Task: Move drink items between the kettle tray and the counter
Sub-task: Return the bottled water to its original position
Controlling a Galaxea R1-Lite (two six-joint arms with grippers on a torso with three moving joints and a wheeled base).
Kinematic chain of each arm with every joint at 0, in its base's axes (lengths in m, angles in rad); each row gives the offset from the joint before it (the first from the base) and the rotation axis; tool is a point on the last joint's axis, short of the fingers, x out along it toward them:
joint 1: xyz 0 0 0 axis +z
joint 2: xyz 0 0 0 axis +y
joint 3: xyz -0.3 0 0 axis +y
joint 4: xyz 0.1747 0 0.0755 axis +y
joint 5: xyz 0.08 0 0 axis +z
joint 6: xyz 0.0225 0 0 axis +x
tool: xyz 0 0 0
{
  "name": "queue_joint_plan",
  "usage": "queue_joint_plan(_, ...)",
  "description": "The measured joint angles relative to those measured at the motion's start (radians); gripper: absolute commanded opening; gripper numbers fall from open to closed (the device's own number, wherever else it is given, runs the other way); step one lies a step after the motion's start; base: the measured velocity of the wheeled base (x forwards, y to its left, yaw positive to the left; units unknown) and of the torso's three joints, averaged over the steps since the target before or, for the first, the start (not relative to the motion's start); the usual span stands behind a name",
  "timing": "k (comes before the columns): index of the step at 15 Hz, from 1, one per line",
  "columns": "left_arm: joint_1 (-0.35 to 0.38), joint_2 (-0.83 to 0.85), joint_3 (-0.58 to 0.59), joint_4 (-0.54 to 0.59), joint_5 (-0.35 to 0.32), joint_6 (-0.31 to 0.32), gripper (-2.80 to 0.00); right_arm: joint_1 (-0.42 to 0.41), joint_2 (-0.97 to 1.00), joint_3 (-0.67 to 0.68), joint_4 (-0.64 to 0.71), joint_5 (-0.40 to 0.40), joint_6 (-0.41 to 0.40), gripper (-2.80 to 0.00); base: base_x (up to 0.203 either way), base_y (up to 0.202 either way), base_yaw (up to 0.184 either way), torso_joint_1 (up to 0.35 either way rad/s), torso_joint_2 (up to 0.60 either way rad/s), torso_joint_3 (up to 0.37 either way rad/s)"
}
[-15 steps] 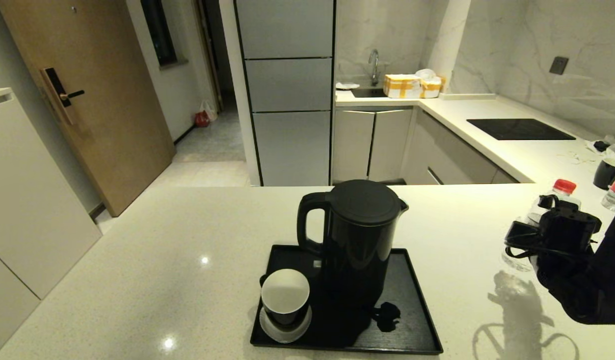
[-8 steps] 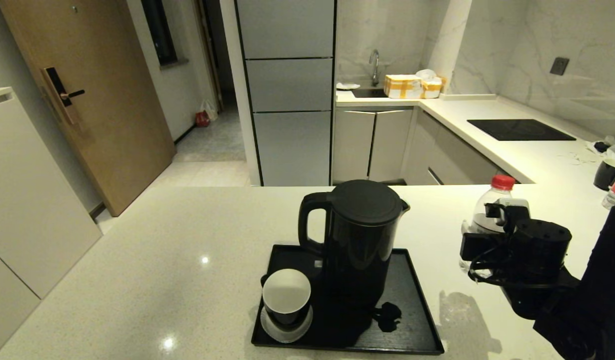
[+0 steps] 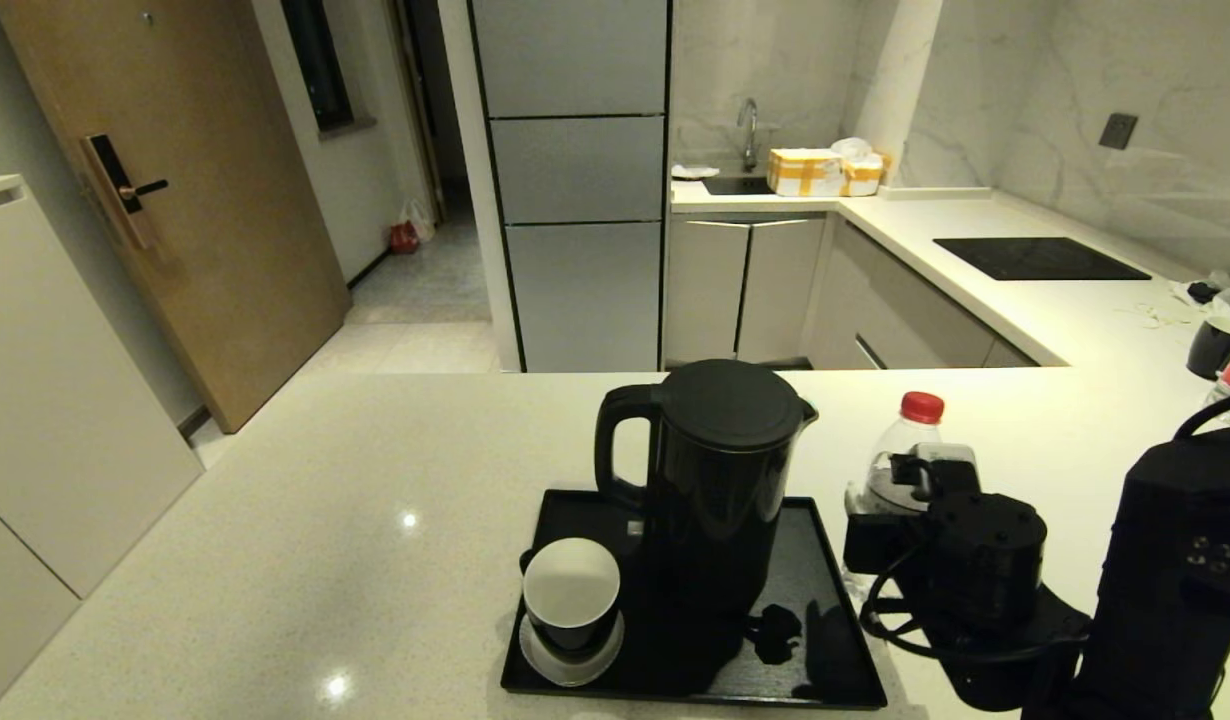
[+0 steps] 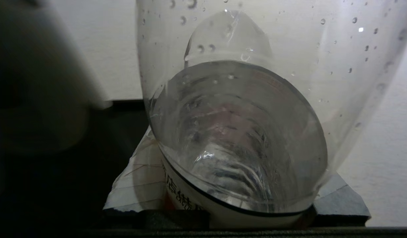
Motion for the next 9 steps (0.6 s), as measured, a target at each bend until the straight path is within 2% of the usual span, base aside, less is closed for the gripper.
queue_joint_plan(3, 0.001, 0.000, 0.000, 0.000, 0.000, 0.000, -2.80, 0.032, 0.038, -0.007, 0.001, -0.011, 0.047, -2.80, 0.000, 0.000, 0.000, 0.000, 0.00, 0.000)
queue_joint_plan(9, 0.000, 0.000, 0.000, 0.000, 0.000, 0.000, -2.80, 0.048, 0.093, -0.028, 0.000, -0.008, 0.077, -2.80, 0.000, 0.000, 0.000, 0.000, 0.00, 0.000)
